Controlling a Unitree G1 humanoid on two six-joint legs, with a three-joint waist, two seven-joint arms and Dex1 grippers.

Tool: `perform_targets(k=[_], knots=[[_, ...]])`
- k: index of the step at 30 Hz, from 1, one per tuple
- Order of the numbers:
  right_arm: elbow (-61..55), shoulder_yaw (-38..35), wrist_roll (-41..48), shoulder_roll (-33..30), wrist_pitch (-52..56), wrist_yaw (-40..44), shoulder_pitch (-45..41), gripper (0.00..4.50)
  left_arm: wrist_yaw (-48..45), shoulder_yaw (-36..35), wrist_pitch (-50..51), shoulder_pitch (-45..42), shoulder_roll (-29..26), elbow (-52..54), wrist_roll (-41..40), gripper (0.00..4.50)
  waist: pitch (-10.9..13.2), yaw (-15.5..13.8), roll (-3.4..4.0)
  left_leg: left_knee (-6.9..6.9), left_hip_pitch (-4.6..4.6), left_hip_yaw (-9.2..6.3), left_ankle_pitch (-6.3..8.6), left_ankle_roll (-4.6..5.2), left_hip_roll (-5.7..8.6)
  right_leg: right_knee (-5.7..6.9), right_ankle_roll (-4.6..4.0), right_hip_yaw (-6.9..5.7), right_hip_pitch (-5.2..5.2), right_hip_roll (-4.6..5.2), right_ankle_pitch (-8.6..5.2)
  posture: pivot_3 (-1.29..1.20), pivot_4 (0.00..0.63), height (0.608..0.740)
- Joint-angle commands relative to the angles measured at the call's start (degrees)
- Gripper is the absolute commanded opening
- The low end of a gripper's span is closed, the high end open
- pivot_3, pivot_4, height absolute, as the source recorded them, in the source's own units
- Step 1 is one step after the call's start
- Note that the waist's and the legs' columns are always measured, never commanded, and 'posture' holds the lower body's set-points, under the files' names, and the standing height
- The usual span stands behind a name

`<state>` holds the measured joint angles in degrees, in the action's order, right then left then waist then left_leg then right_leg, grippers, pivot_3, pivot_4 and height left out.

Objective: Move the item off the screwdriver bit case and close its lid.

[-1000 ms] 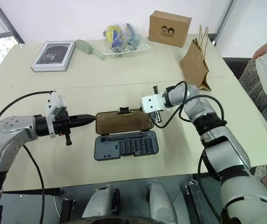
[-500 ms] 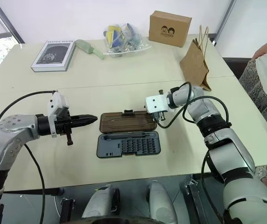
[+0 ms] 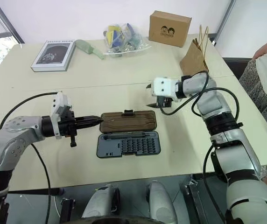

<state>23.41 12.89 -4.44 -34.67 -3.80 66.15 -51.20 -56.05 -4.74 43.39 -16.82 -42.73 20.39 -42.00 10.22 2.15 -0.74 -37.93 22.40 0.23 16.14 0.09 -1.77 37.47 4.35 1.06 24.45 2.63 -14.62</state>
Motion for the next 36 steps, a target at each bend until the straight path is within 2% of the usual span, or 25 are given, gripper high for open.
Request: perform_targets(k=[1,8,13,20,25,28,36], knots=[[-7.3,-4.4,4.0,0.6,7.5,-3.6,3.5,3.65,-1.1,-1.1,1.9,0.5,-2.0,2.6,-2.4,0.0,0.0,0.0,0.0,0.0,0.0,0.0,0.0,0.0,0.0,0.0,0.0,0.0,0.0,0.0,0.0,0.0,0.15,0.74],[-19.1,-8.8,7.7,2.9,20.0,-11.9,11.0,3.65,-3.8,2.6,-2.4,7.0,-5.6,4.7,3.0,0.0,0.0,0.2,0.03,0.01,-0.01,0.0,0.0,0.0,0.01,0.0,-0.01,0.01,0.01,-0.05,0.0,0.0,0.15,0.74],[-24.3,-12.5,11.4,6.2,32.0,-19.2,13.4,3.65,-3.6,6.0,-10.5,11.0,-4.2,2.6,10.3,0.0,0.0,0.0,0.03,0.01,-0.01,0.01,0.0,0.0,0.02,0.0,-0.02,0.01,0.01,-0.05,-0.01,0.0,0.15,0.74],[-30.6,-11.1,14.1,5.4,42.9,-21.1,17.2,3.65,-3.3,10.1,-17.3,12.0,-1.2,-1.7,16.7,0.0,0.0,-0.7,0.03,0.01,0.0,0.03,0.01,0.01,0.03,-0.04,-0.02,0.01,0.01,-0.04,-0.01,0.0,0.15,0.74],[-31.1,-7.6,12.5,3.9,44.7,-22.0,18.2,3.65,-3.2,11.7,-19.5,10.8,0.5,-4.7,19.1,0.0,0.0,-1.1,0.03,0.01,0.0,0.08,0.01,0.02,0.03,-0.05,-0.02,0.01,0.01,-0.06,-0.01,0.0,0.15,0.74],[-29.5,-3.0,9.1,1.6,42.6,-21.4,18.7,3.65,-3.3,12.2,-20.3,10.5,1.0,-6.1,20.1,0.0,0.0,-1.2,0.03,0.01,0.0,0.09,0.01,0.02,0.04,-0.06,-0.02,0.01,0.01,-0.06,-0.01,0.0,0.15,0.74],[-25.2,0.9,8.2,2.8,39.4,-21.0,17.1,3.65,-4.0,13.2,-22.4,10.8,1.2,-8.5,21.9,0.0,0.0,-1.2,0.02,0.01,-0.02,0.17,0.02,0.03,0.03,-0.06,-0.02,0.01,0.01,-0.1,-0.01,0.0,0.15,0.74]])
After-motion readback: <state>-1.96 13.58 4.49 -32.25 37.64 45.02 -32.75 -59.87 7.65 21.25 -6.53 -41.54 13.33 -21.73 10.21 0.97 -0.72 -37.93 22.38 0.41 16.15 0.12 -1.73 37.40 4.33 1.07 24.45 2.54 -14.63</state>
